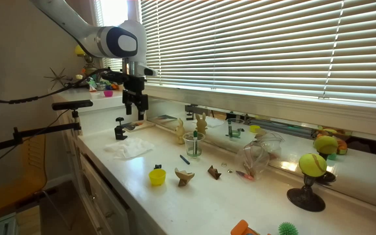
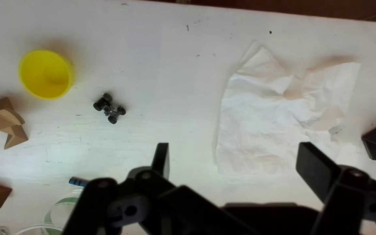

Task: Use the paper towel to wipe the surface

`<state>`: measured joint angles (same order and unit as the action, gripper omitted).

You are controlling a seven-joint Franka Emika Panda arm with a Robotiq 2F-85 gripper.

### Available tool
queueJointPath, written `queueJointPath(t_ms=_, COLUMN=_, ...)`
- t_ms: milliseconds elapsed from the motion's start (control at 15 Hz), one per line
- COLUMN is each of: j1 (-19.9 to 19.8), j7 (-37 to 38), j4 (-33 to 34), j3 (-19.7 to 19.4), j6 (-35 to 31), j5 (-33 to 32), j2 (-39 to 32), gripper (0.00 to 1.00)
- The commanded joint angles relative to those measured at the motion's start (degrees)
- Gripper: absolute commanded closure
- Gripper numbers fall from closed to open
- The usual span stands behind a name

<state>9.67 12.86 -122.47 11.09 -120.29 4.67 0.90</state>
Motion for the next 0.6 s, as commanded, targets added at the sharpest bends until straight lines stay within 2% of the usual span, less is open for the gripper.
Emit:
queueJointPath(t_ms=0, j1=0.25, j7=-2.38, j4=-0.58, j3=-0.29, j6=-1.75, j5=1.82, j2=-0.14, gripper=0.0)
queueJointPath(t_ms=267, j1=1.67, j7=-3.42, j4=1.01, j3=0.99, j6=-5.18, j5=2.14, j2=-4.93, gripper=0.0)
queueJointPath(t_ms=533, j1=3.13, j7=-1.29, j4=2.11, j3=2.07, j6=-10.05, j5=2.32, j2=-9.5, gripper=0.0)
